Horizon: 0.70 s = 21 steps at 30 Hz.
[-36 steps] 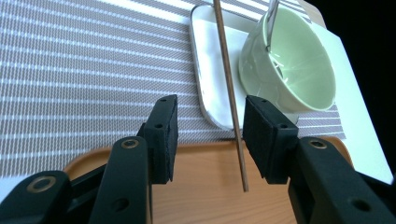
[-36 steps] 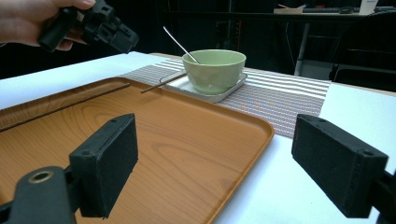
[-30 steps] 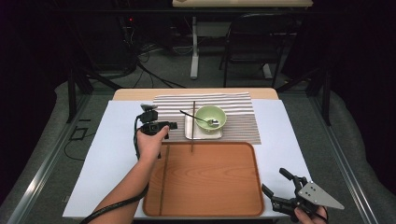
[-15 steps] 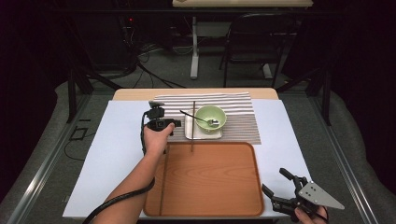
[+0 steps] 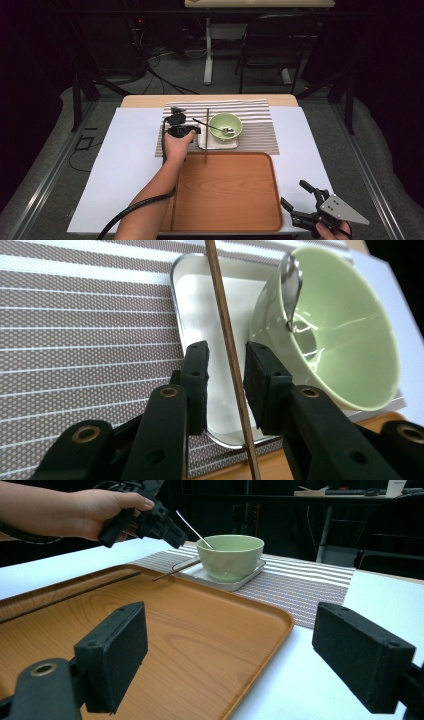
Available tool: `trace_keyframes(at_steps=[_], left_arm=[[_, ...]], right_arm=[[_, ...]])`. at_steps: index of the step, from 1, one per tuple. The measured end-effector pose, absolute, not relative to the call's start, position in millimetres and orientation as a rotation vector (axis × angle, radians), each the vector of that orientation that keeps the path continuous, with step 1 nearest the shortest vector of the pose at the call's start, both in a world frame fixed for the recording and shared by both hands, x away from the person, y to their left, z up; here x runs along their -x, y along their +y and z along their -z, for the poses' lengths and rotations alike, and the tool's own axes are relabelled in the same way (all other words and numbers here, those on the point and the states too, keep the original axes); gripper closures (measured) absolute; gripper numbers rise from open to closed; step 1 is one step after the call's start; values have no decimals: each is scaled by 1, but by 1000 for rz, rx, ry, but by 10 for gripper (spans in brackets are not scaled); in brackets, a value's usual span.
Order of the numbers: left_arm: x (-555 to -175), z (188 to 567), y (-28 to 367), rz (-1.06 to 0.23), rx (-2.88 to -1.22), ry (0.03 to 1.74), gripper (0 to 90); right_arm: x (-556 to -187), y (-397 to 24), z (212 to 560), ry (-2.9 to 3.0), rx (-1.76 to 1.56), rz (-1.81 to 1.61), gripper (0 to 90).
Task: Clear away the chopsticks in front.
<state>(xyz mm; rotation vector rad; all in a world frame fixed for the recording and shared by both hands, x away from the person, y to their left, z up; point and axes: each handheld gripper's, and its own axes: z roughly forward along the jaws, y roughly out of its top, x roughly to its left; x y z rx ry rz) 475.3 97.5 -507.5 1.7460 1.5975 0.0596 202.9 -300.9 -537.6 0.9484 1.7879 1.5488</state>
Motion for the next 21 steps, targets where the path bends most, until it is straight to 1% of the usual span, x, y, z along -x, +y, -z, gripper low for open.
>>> trace_keyframes(at_steps=[6, 21], left_arm=[[-482, 515, 88, -87, -1777, 1590, 728], [-491, 530, 72, -146, -1785, 1574, 749]], right_arm=[[-203, -300, 538, 1788, -949, -1549, 142], [-203, -301, 538, 1787, -955, -1553, 141]])
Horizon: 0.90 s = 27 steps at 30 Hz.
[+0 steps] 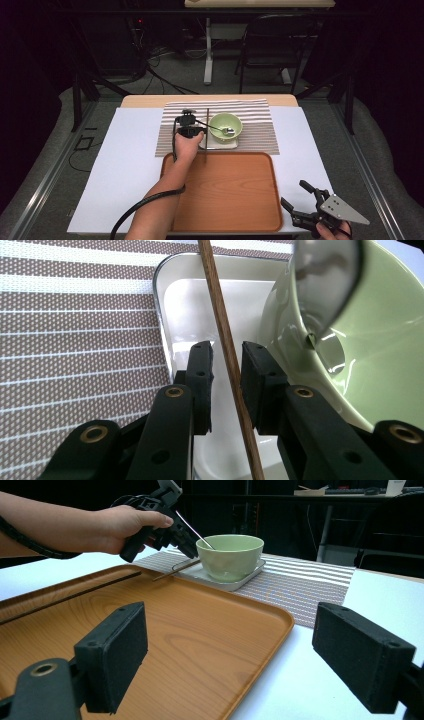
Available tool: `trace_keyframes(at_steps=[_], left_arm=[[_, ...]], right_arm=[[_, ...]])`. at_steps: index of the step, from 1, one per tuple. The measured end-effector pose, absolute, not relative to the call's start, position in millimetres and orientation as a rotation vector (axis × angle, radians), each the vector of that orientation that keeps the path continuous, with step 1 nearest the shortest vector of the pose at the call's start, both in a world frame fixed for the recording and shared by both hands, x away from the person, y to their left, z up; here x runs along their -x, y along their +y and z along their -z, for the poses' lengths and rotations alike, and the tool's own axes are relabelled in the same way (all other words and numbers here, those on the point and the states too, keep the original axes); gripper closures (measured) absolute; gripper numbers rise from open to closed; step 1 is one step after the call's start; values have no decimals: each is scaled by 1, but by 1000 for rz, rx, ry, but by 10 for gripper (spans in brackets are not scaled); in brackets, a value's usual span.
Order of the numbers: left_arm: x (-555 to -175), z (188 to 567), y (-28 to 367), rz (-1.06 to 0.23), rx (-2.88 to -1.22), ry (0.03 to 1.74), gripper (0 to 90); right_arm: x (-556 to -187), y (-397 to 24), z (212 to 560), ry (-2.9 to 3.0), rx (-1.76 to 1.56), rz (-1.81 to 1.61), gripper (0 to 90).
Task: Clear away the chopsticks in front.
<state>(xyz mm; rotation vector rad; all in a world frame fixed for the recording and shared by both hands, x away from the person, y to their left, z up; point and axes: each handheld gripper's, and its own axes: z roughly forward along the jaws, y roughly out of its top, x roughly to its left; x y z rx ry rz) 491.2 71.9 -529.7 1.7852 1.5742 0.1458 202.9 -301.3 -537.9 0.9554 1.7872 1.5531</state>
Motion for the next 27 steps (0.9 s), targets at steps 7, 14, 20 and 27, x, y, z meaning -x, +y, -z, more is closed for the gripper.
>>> trace_keyframes(at_steps=[7, 14, 20, 27], left_arm=[[-496, 533, 68, -124, -1788, 1588, 758], [-499, 534, 67, -103, -1780, 1615, 795], [-501, 536, 69, -74, -1735, 1648, 834], [-504, 538, 71, -28, -1706, 1673, 838]], right_arm=[[-203, -302, 538, 1790, -958, -1557, 142], [-203, -301, 538, 1792, -949, -1555, 141], [-203, -301, 538, 1794, -952, -1560, 141], [-203, -301, 538, 1794, -953, -1562, 141]])
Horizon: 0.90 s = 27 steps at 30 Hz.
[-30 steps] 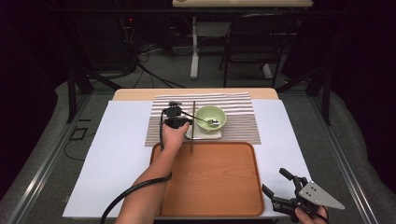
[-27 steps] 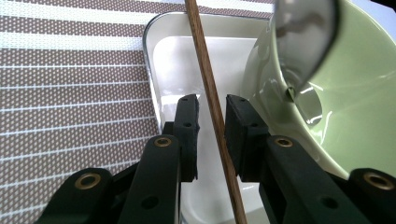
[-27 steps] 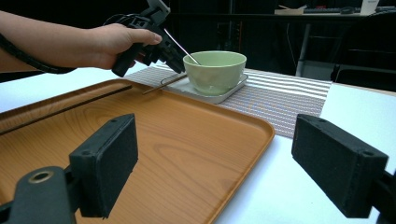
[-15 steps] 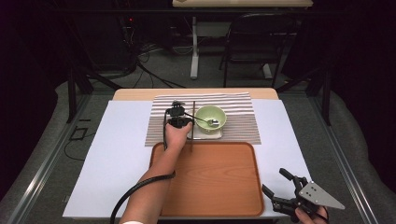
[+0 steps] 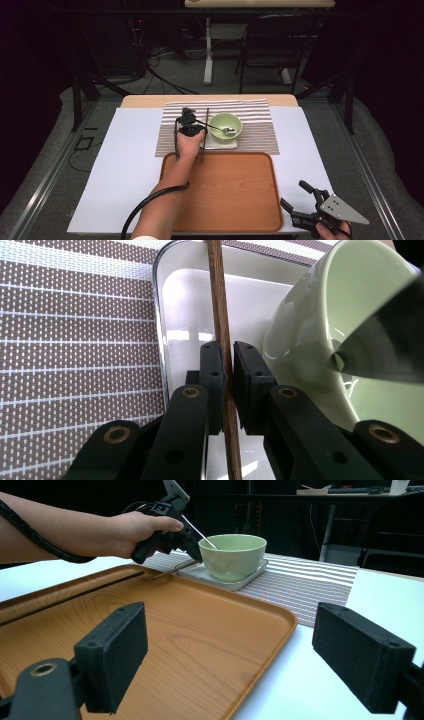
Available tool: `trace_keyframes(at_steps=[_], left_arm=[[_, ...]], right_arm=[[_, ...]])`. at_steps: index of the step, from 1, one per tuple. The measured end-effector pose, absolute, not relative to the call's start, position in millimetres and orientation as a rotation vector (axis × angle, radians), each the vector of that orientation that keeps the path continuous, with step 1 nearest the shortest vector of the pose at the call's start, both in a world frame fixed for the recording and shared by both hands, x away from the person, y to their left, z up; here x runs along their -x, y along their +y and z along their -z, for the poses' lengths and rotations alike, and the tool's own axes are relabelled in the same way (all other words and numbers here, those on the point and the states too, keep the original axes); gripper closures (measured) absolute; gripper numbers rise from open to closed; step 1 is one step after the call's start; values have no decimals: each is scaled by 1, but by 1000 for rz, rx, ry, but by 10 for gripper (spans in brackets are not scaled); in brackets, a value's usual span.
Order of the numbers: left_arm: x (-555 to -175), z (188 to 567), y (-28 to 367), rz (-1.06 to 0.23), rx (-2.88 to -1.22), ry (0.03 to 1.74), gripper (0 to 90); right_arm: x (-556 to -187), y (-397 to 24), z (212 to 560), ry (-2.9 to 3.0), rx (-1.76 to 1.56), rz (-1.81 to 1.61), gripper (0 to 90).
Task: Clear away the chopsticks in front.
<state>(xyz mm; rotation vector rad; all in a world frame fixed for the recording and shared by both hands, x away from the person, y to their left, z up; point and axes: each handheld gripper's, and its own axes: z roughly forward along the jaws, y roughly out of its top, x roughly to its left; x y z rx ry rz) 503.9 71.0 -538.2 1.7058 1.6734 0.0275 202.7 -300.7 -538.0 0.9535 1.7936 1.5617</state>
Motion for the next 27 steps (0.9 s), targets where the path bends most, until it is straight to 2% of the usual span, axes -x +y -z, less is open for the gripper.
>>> trace_keyframes(at_steps=[12, 27], left_arm=[[-501, 538, 74, -27, -1689, 1695, 847], [-485, 538, 96, 22, -1506, 1737, 847]], right_arm=[[-203, -301, 538, 1794, -950, -1559, 141], [-203, -300, 538, 1794, -955, -1560, 141]])
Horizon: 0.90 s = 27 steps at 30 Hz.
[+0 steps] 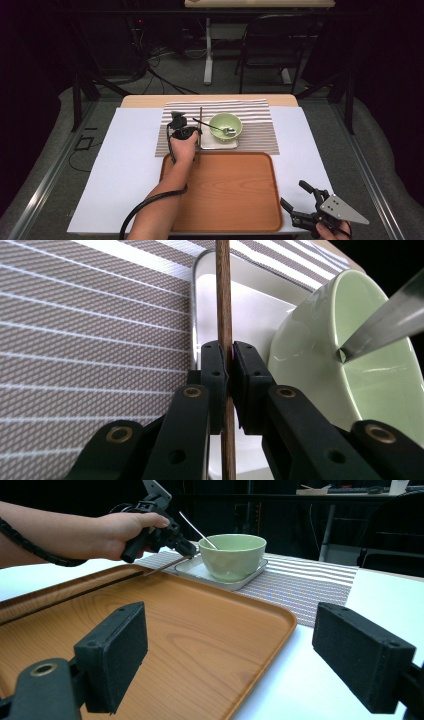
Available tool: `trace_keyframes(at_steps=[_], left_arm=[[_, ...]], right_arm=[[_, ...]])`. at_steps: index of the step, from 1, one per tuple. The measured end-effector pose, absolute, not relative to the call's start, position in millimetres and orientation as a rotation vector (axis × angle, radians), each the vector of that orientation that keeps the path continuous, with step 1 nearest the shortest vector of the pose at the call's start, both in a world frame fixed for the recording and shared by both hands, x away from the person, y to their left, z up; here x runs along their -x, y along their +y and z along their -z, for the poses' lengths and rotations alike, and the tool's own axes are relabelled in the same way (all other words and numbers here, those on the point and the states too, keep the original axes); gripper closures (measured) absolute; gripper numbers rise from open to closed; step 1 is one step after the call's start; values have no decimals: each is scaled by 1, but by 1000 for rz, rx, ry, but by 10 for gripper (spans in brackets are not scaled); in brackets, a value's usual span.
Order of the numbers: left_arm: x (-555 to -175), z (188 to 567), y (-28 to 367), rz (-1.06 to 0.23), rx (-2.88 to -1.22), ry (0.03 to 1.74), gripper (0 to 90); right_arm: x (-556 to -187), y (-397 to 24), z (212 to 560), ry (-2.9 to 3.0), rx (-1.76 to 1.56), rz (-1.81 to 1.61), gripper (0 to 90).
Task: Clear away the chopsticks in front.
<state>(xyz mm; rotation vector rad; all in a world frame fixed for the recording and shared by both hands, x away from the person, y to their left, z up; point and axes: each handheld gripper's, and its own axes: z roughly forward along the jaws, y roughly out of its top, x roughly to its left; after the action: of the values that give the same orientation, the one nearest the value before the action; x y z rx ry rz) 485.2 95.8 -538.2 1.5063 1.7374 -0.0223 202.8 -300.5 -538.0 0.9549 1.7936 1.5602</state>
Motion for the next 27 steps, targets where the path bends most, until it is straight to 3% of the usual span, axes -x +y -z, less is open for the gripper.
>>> trace_keyframes(at_steps=[27], left_arm=[[-429, 519, 145, 6, -1395, 1725, 847]], right_arm=[[-205, -302, 538, 1795, -964, -1579, 141]])
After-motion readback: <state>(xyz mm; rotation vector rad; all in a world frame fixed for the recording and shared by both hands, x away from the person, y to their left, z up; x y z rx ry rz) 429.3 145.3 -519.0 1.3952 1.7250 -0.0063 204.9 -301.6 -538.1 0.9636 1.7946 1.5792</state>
